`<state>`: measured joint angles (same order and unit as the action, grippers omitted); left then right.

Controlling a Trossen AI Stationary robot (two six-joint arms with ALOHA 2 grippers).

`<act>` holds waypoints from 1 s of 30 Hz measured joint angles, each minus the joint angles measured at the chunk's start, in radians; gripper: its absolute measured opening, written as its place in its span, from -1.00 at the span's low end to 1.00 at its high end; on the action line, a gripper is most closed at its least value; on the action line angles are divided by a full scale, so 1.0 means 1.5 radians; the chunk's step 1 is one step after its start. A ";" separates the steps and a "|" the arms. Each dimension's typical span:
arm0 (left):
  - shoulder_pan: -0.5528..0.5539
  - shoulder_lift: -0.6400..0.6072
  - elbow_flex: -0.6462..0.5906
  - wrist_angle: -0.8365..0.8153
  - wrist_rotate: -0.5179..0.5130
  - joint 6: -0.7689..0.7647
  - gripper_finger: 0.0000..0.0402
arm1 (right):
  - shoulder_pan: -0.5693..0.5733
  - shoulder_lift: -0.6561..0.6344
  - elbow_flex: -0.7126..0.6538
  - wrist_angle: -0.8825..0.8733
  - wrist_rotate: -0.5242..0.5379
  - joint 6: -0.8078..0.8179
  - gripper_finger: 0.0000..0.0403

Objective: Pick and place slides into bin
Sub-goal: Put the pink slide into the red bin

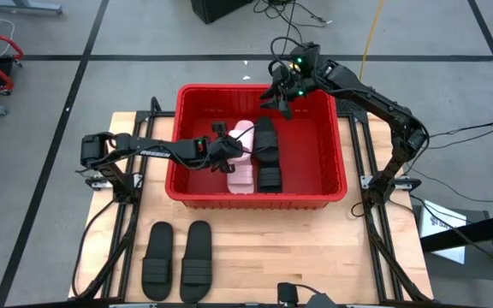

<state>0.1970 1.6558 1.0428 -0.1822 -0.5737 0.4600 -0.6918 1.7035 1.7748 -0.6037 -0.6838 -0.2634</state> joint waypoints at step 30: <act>-0.002 0.000 0.017 -0.017 0.066 -0.029 0.25 | 0.022 0.000 0.000 0.000 0.001 -0.004 -0.24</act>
<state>0.1935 1.6558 1.0688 -0.2070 -0.4748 0.4161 -0.6590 1.7039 1.7748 -0.6033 -0.6819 -0.2694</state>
